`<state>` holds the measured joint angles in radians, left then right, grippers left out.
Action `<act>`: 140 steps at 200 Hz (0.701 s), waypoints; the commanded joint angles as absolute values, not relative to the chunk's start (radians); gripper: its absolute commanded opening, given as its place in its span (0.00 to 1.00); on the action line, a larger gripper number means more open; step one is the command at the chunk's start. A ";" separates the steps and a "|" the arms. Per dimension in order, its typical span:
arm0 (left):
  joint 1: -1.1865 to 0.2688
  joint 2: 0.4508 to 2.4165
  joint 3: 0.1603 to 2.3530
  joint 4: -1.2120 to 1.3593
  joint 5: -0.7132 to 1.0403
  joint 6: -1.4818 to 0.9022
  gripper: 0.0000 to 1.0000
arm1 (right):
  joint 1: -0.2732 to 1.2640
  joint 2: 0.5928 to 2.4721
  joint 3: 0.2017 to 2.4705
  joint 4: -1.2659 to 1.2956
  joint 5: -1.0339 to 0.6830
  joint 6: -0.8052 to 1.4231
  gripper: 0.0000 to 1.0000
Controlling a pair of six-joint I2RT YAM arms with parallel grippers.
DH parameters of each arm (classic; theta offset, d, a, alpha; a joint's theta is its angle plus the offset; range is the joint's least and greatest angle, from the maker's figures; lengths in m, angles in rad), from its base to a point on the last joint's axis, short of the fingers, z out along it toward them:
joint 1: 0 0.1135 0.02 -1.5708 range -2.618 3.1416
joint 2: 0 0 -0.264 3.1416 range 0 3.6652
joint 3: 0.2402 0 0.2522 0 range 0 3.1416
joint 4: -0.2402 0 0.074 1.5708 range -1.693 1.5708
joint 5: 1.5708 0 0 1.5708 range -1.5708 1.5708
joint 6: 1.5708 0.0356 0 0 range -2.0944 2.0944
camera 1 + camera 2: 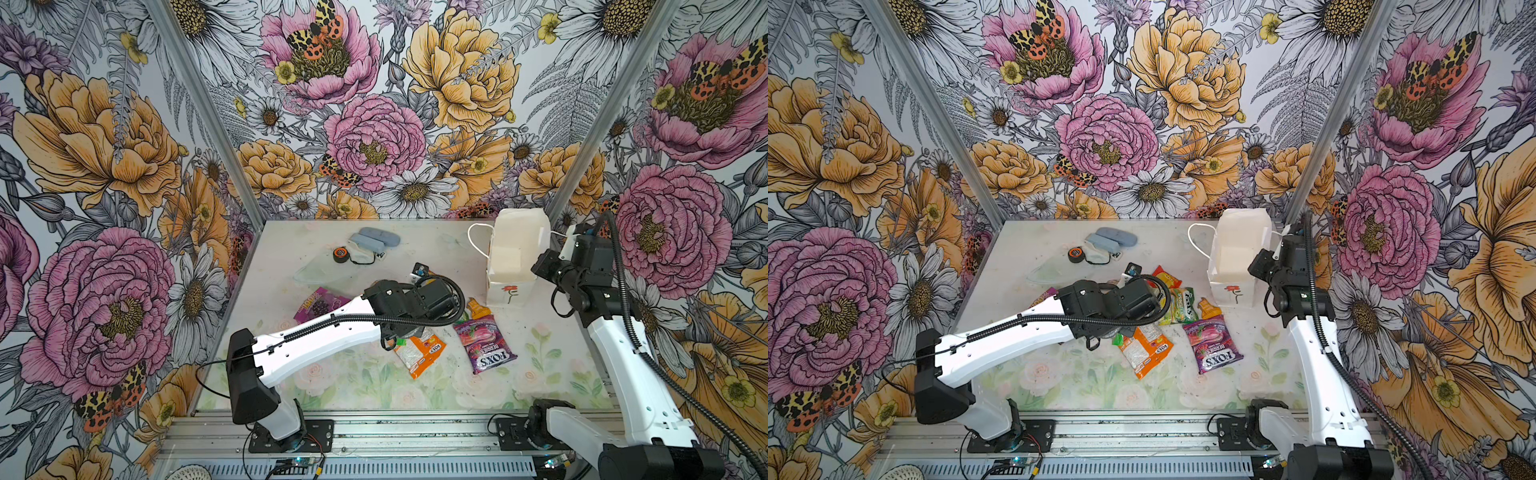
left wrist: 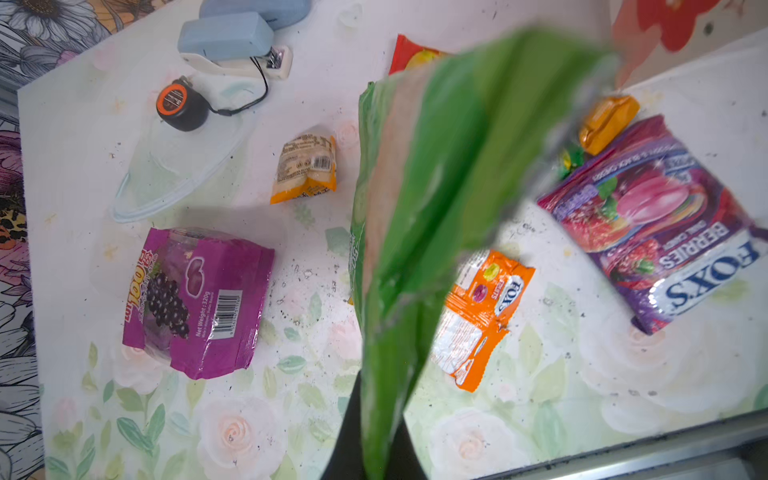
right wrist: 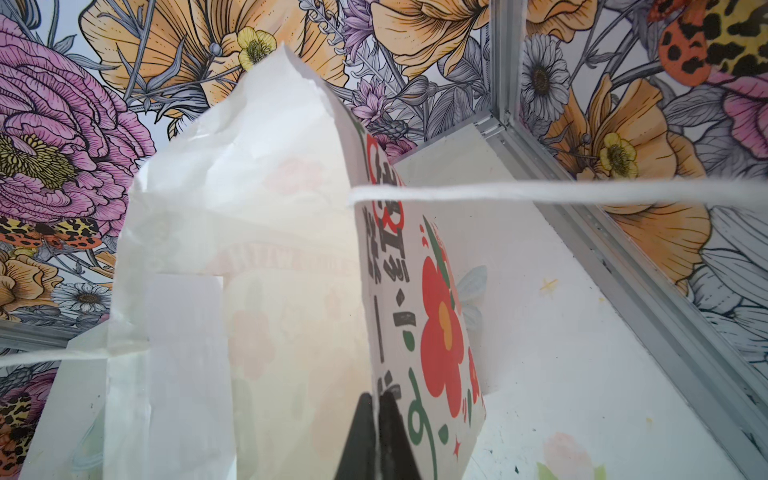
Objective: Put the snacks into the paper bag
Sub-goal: 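Lift the green chip bag with the left gripper toward the paper bag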
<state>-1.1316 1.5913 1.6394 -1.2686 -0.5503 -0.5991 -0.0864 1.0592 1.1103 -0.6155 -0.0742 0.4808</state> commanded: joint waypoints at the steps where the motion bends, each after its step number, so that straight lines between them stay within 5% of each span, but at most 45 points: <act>1: -1.109 1.569 1.706 -1.172 -0.546 -0.550 0.00 | -0.089 1.075 1.157 -0.600 -0.117 0.480 0.00; 140: -1.017 1.692 2.265 -0.990 -0.370 -0.176 0.00 | -0.073 1.206 1.227 -0.634 -0.167 0.458 0.00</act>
